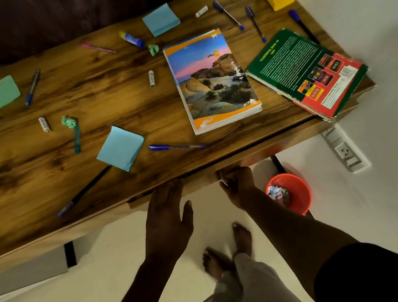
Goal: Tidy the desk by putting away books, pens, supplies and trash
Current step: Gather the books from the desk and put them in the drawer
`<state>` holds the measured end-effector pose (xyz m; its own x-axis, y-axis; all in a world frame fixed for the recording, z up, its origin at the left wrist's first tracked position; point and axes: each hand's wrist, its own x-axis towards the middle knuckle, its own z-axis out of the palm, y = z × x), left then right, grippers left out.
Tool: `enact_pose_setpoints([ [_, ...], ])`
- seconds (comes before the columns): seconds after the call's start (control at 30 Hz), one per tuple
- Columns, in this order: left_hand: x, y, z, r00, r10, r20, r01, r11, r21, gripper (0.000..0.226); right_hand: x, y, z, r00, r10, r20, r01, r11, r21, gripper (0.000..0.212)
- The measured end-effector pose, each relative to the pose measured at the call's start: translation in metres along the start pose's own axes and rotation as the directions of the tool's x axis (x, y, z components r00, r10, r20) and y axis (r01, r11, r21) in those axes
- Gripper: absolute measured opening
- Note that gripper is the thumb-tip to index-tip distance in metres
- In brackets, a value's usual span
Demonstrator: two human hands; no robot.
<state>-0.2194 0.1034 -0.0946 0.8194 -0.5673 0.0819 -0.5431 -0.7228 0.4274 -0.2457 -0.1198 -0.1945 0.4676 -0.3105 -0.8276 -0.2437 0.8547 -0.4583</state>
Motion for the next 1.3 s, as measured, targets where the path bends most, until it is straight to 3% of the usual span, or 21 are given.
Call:
enact_pose_setpoints([
  [0.3,-0.005,0.014,0.007,0.997,-0.013,0.079,0.016,0.999,-0.034,0.035,-0.033,0.023,-0.048,1.0,-0.012,-0.019,0.009,0.992,-0.125,0.017],
  [0.4,-0.014,0.016,0.007,0.995,-0.039,0.089,0.047,0.995,-0.086,0.034,-0.053,0.027,-0.065,0.987,-0.143,-0.079,0.099,0.908,-0.406,0.035],
  [0.43,-0.016,0.017,0.008,0.995,-0.046,0.086,0.055,0.993,-0.107,0.033,-0.062,0.027,-0.071,0.96,-0.253,-0.12,0.149,0.824,-0.546,0.039],
  [0.5,-0.021,0.021,0.007,0.994,-0.061,0.093,0.074,0.986,-0.15,0.03,-0.096,0.022,-0.08,0.822,-0.541,-0.177,0.289,0.664,-0.689,0.026],
  [0.53,-0.023,0.022,0.007,0.993,-0.064,0.098,0.079,0.984,-0.157,0.031,-0.115,0.019,-0.081,0.732,-0.666,-0.14,0.39,0.579,-0.716,0.018],
  [0.6,-0.028,0.026,0.006,0.991,-0.067,0.112,0.084,0.985,-0.151,0.033,-0.15,0.01,-0.082,0.57,-0.818,0.071,0.565,0.329,-0.757,0.01],
  [0.7,-0.035,0.032,0.002,0.987,-0.078,0.141,0.101,0.982,-0.161,0.034,-0.168,-0.008,-0.088,0.33,-0.813,0.481,0.644,-0.178,-0.744,0.012],
  [0.77,-0.044,0.037,-0.001,0.987,-0.078,0.14,0.102,0.98,-0.173,0.032,-0.168,-0.022,-0.09,0.284,-0.711,0.643,0.608,-0.384,-0.694,0.018],
  [0.83,-0.054,0.044,-0.002,0.988,-0.089,0.127,0.113,0.974,-0.198,0.024,-0.163,-0.031,-0.095,0.308,-0.628,0.714,0.567,-0.482,-0.668,0.024],
  [0.97,-0.072,0.057,-0.002,0.975,-0.17,0.143,0.206,0.935,-0.289,0.015,-0.151,-0.029,-0.12,0.352,-0.546,0.76,0.523,-0.559,-0.644,0.026],
  [1.1,-0.091,0.067,0.0,0.966,-0.212,0.147,0.247,0.924,-0.292,0.019,-0.161,-0.021,-0.14,0.356,-0.538,0.764,0.502,-0.579,-0.642,0.027],
  [1.3,-0.12,0.084,0.001,0.953,-0.249,0.171,0.287,0.921,-0.264,0.025,-0.178,-0.012,-0.161,0.429,-0.497,0.754,0.468,-0.592,-0.656,0.032],
])
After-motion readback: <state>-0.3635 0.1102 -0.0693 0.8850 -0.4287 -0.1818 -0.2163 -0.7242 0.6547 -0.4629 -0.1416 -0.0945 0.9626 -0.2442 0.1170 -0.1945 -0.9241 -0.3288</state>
